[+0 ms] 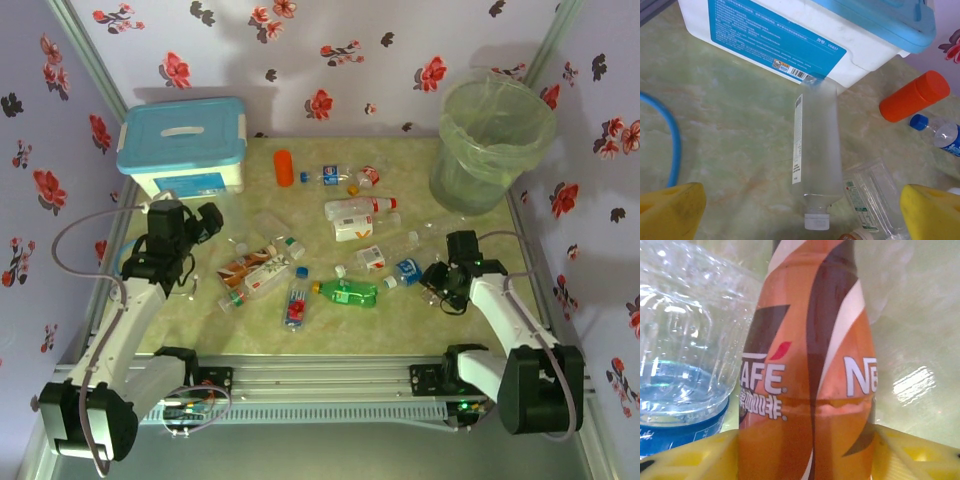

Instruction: Put the plastic bottles in the bin

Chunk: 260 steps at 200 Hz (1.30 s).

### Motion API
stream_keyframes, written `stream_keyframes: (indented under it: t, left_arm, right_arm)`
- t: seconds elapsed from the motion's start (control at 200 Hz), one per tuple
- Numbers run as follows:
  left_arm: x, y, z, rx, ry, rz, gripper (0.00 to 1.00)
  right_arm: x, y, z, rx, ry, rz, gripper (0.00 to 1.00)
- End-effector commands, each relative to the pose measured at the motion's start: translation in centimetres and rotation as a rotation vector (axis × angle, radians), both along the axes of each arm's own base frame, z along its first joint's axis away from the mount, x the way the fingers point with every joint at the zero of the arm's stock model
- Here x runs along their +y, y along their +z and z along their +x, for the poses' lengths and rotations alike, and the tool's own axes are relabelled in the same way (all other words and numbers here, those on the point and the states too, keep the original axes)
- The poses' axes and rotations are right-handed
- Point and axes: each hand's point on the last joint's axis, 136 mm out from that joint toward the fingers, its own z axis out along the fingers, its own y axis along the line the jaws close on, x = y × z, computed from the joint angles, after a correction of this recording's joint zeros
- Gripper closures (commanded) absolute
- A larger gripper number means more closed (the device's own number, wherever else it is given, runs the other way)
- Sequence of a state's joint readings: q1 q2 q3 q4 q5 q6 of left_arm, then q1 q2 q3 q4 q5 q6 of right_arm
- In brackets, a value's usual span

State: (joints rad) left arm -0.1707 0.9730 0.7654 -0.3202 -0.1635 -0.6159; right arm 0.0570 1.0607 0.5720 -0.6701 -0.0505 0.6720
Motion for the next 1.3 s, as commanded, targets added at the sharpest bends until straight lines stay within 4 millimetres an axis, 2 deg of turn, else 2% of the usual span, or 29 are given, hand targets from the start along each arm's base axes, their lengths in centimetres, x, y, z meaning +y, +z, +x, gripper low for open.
stream_keyframes:
  t: [0.0,0.085,0.15,0.275,0.385,0.46,0.615,0.725,0.875,1.02,1.145,1.24,1.295]
  left_arm:
    - [-0.6,-0.4,0.4,-0.005,-0.005,-0.03,0.01]
    - [-0.7,-0.7,0.5,-0.002,-0.006,-0.032,0.01]
    - [-0.7,-0.7,0.4,-0.001,-0.006,-0.033,0.01]
    - [-0.7,-0.9,0.4,-0.001,-0.007,-0.031,0.01]
    - [-0.9,-1.4,0.8,-0.002,-0.005,-0.05,0.01]
    - [-1.3,-1.7,1.0,0.004,-0.016,-0.063,0.01]
    - [-1.6,-2.8,1.2,0.022,-0.024,-0.056,0.01]
    - [-1.8,-3.0,1.4,0.029,-0.032,-0.058,0.01]
    - [-2.0,-3.2,1.4,0.034,-0.04,-0.056,0.01]
    - [-2.0,-3.6,1.0,0.049,-0.046,-0.047,0.01]
    - [-2.1,-3.6,0.5,0.057,-0.057,-0.045,0.01]
    - [-2.0,-3.7,0.2,0.059,-0.062,-0.036,0.01]
    - [-1.9,-3.8,0.1,0.063,-0.063,-0.03,0.01]
  right_arm:
    - [-1.0,0.1,-0.8,0.015,-0.01,-0.051,0.4]
    - [-0.8,0.1,-0.8,0.022,0.0,-0.041,0.42]
    - [-0.6,0.6,-0.7,0.017,0.017,-0.037,0.48]
    - [-0.4,3.4,0.0,-0.071,0.061,-0.077,0.49]
    - [0.6,6.2,1.3,-0.212,0.099,-0.057,0.56]
    - [1.0,8.8,2.0,-0.281,0.119,-0.071,0.59]
    - [2.7,14.8,4.3,-0.408,0.205,-0.097,0.6]
    - [4.6,19.8,7.2,-0.523,0.3,-0.083,0.59]
    - [5.7,26.4,10.9,-0.662,0.363,-0.114,0.62]
    - [4.7,31.4,14.4,-0.749,0.364,-0.197,0.62]
    - [2.2,35.7,17.5,-0.836,0.3,-0.237,0.63]
    - [-0.2,37.4,20.0,-0.847,0.239,-0.268,0.63]
    - [-1.6,37.5,21.8,-0.835,0.209,-0.278,0.63]
